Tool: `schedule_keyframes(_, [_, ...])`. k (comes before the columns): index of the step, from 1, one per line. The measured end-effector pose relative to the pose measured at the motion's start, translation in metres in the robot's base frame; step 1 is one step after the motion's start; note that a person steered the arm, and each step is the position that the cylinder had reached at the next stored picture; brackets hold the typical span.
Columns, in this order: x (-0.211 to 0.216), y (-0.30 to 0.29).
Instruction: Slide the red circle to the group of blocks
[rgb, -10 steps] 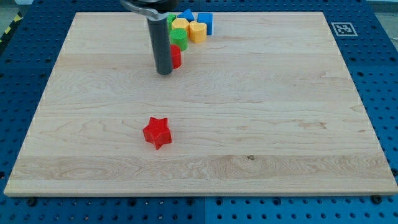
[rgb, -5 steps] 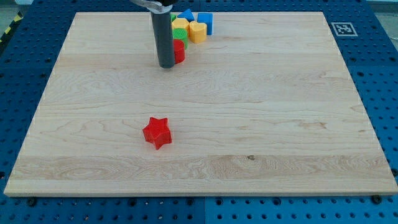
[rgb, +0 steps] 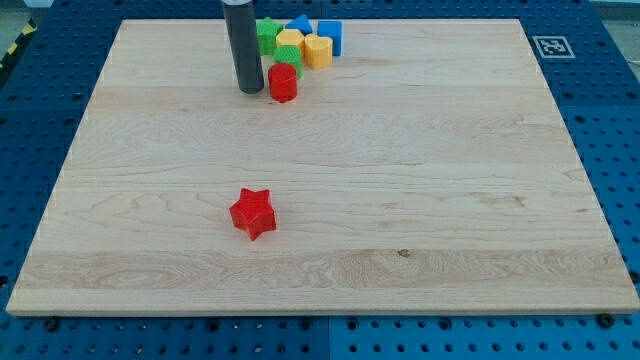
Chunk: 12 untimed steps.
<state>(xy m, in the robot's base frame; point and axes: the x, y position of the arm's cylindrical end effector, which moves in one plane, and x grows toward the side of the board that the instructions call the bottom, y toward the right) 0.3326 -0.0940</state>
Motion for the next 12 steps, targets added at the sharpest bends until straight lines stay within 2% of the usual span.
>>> schedule_keyframes(2, [0.005,0.062])
schedule_keyframes(3, [0.016,0.053])
schedule_keyframes(4, [0.053,0.038])
schedule_keyframes(5, [0.076,0.054])
schedule_keyframes(9, [0.071,0.072])
schedule_keyframes(10, [0.045,0.079])
schedule_keyframes(11, [0.039,0.083])
schedule_keyframes(12, [0.057,0.083])
